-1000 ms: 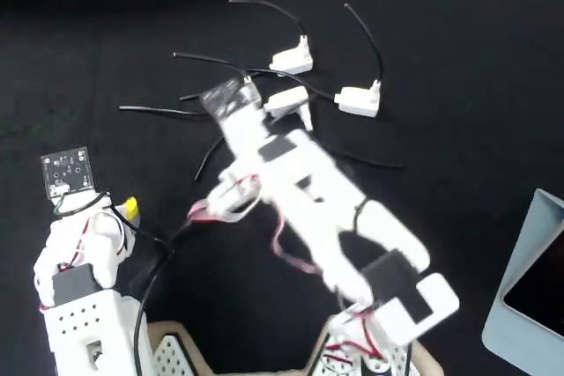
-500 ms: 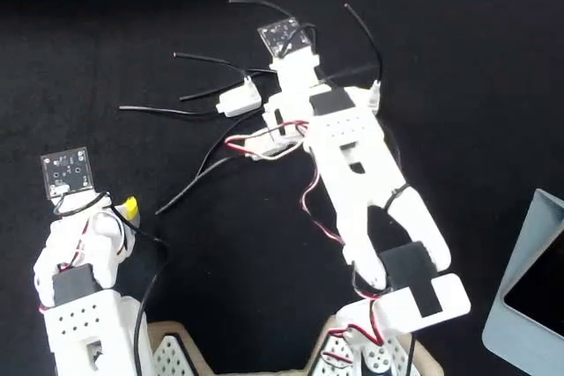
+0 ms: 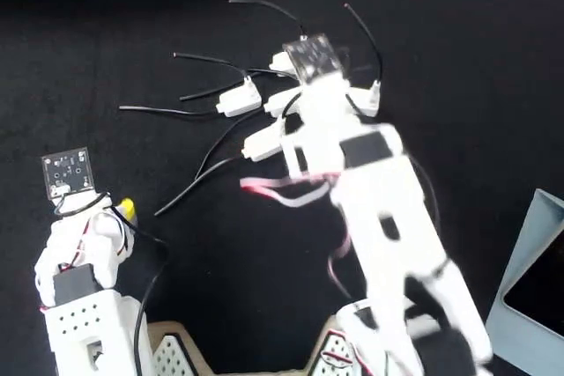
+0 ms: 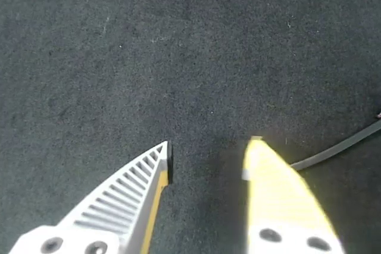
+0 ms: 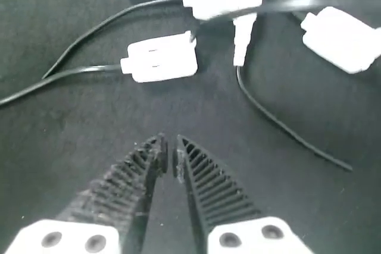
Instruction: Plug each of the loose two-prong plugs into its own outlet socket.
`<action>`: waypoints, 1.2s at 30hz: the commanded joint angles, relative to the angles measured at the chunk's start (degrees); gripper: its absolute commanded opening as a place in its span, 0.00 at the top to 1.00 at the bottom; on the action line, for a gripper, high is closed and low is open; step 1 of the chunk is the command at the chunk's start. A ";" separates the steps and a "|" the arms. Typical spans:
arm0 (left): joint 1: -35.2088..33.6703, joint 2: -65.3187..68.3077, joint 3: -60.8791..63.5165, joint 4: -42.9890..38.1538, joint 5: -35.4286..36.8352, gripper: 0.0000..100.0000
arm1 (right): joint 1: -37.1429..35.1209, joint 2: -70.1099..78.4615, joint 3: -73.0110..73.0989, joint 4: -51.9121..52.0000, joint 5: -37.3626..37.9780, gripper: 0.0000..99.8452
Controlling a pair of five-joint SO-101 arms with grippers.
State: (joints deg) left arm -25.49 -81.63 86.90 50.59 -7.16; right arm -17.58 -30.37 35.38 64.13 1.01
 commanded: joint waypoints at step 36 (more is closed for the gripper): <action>13.76 -24.09 4.18 5.89 -2.46 0.97 | 10.55 -72.48 61.41 -10.73 -2.81 0.98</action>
State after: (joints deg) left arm -12.40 -99.30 91.91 52.26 -10.24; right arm -7.91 -101.41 97.10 52.09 -1.71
